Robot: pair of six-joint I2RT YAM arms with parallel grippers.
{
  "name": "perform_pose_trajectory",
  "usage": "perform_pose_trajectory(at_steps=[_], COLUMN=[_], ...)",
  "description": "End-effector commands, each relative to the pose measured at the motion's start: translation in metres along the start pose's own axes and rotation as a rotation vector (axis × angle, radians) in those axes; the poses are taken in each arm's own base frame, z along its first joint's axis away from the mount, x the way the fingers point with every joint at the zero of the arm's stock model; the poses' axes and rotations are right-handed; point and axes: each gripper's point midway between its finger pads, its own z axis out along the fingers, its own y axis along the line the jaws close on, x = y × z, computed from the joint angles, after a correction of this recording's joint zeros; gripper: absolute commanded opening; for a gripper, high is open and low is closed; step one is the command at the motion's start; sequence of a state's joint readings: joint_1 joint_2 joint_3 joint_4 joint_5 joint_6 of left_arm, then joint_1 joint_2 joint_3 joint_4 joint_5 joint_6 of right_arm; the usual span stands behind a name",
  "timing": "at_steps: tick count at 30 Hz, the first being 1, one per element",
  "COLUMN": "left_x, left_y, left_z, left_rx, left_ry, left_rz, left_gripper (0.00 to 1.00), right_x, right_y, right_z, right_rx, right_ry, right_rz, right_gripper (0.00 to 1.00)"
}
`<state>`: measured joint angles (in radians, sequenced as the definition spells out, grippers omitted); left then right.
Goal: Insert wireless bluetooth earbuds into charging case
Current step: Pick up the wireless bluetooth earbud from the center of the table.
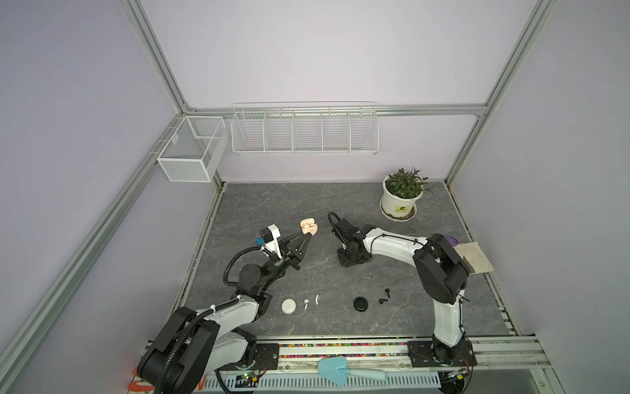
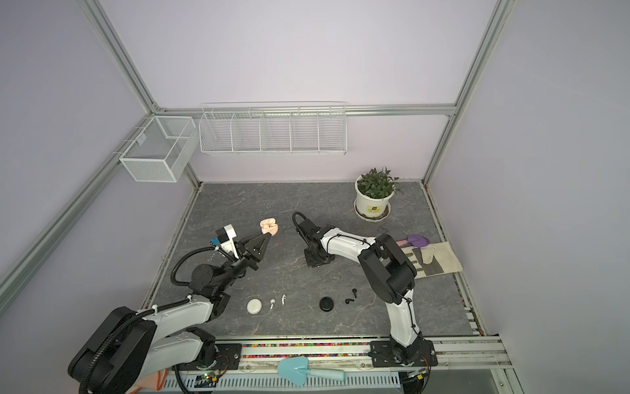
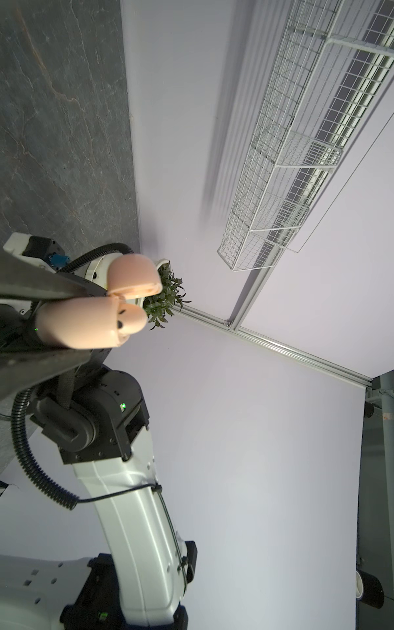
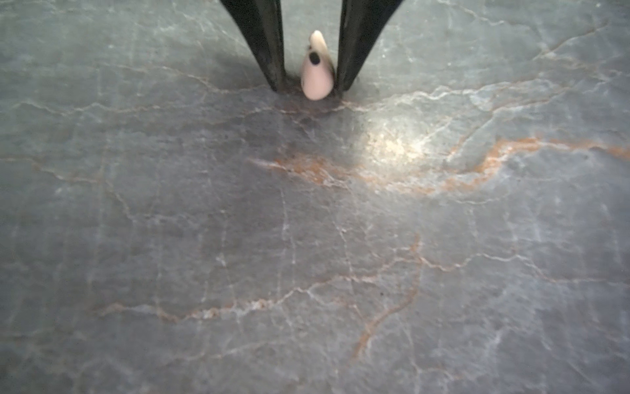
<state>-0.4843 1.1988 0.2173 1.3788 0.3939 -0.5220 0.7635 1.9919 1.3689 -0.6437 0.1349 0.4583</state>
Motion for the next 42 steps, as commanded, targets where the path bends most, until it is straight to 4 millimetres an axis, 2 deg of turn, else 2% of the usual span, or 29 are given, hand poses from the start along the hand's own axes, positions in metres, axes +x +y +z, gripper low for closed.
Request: perform_pose_trajectory(at_steps=[1, 7, 23, 31, 36, 42], left_x=[-0.015, -0.013, -0.014, -0.013, -0.013, -0.015], left_y=[-0.007, -0.007, -0.007, -0.006, -0.006, -0.006], left_z=[0.003, 0.003, 0.002, 0.002, 0.002, 0.007], left_rx=[0.033, 0.032, 0.031, 0.027, 0.025, 0.036], left_ry=[-0.043, -0.038, -0.041, -0.041, -0.040, -0.041], left_rz=[0.032, 0.031, 0.032, 0.034, 0.033, 0.033], left_gripper=[0.00, 0.00, 0.00, 0.00, 0.00, 0.00], right_x=[0.001, 0.000, 0.003, 0.001, -0.002, -0.018], right_y=[-0.005, -0.002, -0.001, -0.001, -0.001, -0.005], right_z=[-0.002, 0.002, 0.012, 0.011, 0.004, -0.022], right_rx=[0.026, 0.018, 0.015, 0.019, 0.017, -0.032], right_ry=[0.018, 0.028, 0.050, 0.045, 0.033, -0.037], right_rz=[-0.008, -0.019, -0.023, -0.024, -0.019, 0.031], right_gripper=[0.33, 0.33, 0.23, 0.19, 0.18, 0.17])
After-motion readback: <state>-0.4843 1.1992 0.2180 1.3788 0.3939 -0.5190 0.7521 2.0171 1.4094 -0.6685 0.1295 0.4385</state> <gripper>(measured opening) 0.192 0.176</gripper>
